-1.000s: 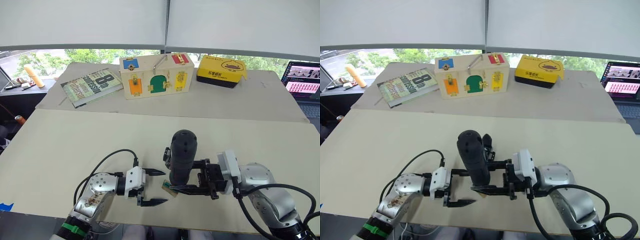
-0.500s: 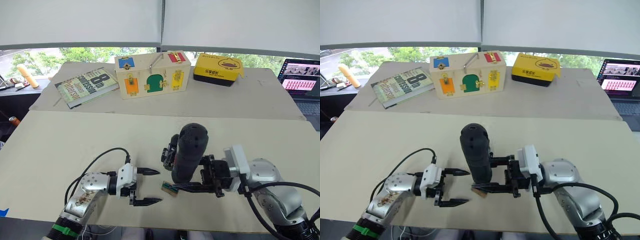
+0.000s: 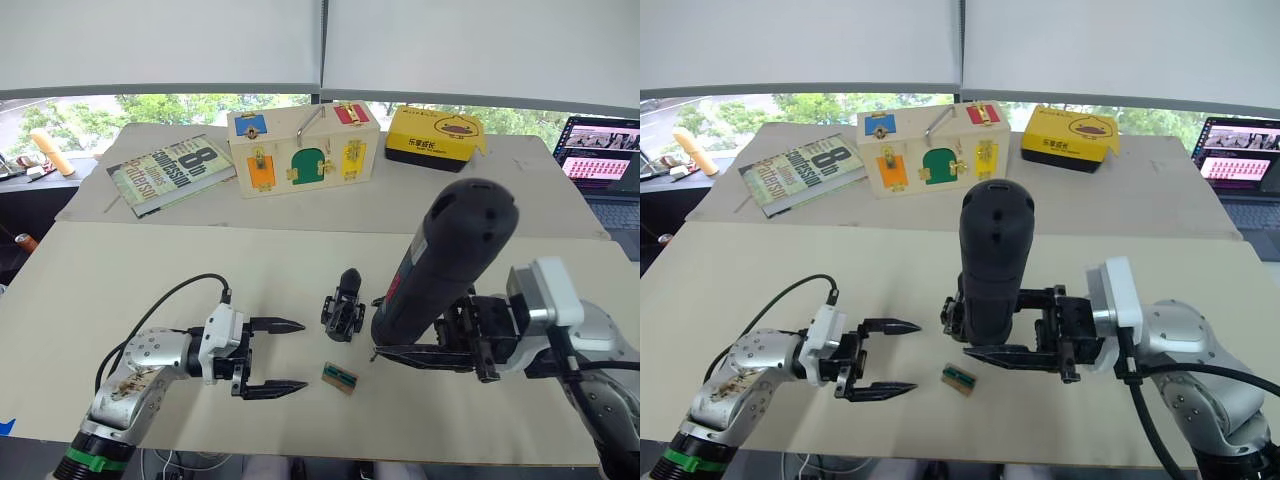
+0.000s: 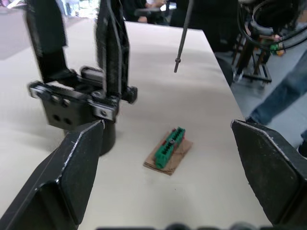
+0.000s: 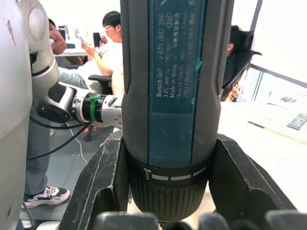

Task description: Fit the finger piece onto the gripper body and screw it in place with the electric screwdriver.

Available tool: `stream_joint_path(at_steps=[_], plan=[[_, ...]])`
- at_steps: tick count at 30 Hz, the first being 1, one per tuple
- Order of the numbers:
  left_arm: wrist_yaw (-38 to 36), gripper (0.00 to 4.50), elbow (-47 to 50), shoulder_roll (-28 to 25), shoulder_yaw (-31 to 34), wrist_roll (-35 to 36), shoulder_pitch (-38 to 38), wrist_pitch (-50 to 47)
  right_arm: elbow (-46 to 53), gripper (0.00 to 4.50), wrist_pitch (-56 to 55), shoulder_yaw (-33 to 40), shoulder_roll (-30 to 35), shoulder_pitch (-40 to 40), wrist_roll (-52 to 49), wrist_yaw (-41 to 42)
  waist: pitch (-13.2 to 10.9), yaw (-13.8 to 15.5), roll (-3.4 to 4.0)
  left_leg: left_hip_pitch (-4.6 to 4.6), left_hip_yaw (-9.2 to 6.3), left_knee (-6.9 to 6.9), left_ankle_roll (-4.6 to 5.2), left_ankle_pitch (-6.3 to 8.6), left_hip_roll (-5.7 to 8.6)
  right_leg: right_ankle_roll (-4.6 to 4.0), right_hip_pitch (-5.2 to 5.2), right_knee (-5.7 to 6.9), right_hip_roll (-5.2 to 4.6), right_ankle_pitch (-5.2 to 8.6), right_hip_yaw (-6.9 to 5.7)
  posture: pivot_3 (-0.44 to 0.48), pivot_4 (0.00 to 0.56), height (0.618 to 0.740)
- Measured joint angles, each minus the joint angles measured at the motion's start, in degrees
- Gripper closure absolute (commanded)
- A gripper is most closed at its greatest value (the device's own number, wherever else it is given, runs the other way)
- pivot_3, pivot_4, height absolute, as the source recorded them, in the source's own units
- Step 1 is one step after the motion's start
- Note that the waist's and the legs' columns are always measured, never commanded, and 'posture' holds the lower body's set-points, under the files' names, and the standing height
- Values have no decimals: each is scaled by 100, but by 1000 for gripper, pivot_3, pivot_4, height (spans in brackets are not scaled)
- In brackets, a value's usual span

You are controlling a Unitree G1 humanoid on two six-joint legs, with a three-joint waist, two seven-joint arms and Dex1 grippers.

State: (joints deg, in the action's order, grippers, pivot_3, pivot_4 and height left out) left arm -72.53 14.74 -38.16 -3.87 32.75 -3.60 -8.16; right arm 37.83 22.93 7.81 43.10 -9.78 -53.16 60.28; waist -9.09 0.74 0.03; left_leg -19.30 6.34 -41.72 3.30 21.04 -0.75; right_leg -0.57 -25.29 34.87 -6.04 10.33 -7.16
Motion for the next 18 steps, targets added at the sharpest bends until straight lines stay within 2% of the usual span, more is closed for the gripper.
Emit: stream_joint_path(at_steps=[8,18], plan=[[57,0,16,-71,376,197,-298,-284,-623,2605,146,216,-44,-653,-198,-315,-1,2,-1,1,4,0,-7,-4,2,-1,1,3,25,1,1,0,150,740],[176,0,-242,68,419,300,-766,-483,-1334,2605,290,-17,-358,-1615,-186,-374,-2,-20,1,2,12,0,-19,-10,1,-2,-1,5,51,1,12,0,150,740]])
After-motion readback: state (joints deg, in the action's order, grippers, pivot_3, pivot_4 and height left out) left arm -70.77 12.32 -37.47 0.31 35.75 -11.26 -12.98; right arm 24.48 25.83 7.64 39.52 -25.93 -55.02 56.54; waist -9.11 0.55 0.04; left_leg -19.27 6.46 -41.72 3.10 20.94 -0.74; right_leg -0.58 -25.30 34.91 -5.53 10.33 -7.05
